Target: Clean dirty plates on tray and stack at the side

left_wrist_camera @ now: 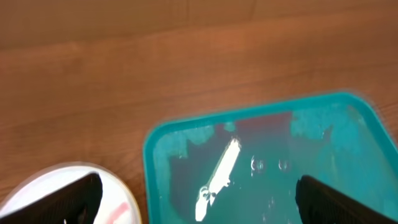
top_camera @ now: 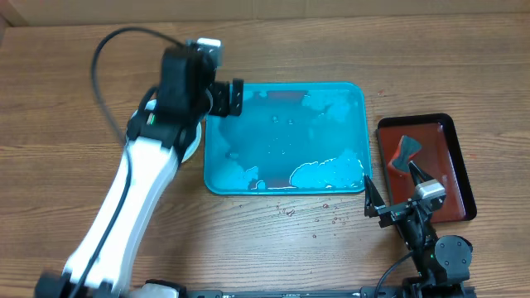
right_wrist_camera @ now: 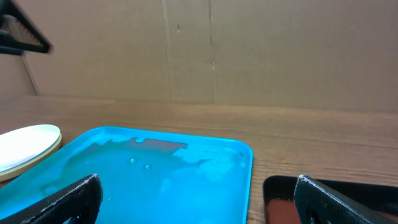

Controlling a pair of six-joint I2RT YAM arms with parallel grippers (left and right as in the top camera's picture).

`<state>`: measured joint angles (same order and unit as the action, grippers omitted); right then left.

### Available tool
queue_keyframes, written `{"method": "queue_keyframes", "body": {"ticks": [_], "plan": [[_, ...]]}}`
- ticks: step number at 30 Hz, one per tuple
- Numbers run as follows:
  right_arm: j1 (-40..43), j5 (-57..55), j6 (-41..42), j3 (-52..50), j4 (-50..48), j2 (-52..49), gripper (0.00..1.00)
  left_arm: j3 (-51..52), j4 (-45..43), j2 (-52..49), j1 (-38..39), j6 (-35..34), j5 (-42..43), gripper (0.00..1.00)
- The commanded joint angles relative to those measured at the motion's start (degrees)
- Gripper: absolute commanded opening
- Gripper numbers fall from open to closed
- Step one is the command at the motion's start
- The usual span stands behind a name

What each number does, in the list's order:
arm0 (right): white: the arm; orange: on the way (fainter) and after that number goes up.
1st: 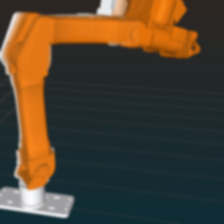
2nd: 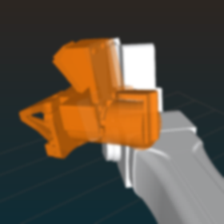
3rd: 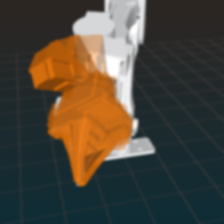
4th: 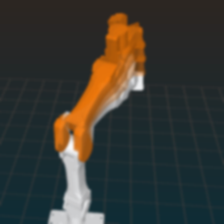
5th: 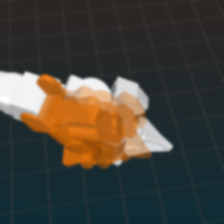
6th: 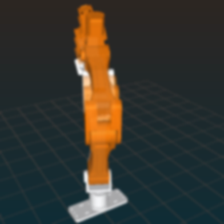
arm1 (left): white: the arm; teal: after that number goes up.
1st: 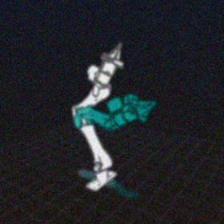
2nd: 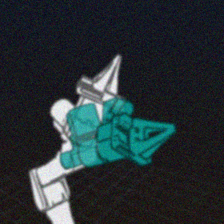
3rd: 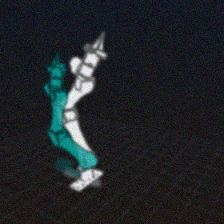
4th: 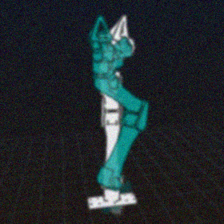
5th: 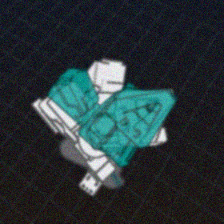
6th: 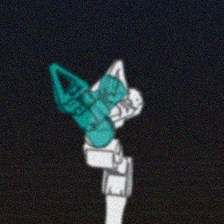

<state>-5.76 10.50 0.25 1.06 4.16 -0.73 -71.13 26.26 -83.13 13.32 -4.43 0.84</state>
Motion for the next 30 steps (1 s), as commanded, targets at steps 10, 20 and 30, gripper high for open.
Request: {"method": "queue_keyframes", "body": {"ticks": [10, 20, 30], "plan": [[-0.24, -0.39, 0.33, -0.61, -0.26, 0.57, 1.00, 40.63, -21.07, 34.40, -12.50, 2.75, 11.28, 0.99], [-0.24, -0.39, 0.35, -0.61, -0.26, 0.57, 1.00, 61.22, -27.89, 62.82, -13.40, 3.63, 7.58, 0.99], [-0.24, -0.37, 0.35, -0.61, -0.26, 0.57, 1.00, 69.42, -27.89, 75.58, -13.35, 5.88, -1.51, 1.00]]}}
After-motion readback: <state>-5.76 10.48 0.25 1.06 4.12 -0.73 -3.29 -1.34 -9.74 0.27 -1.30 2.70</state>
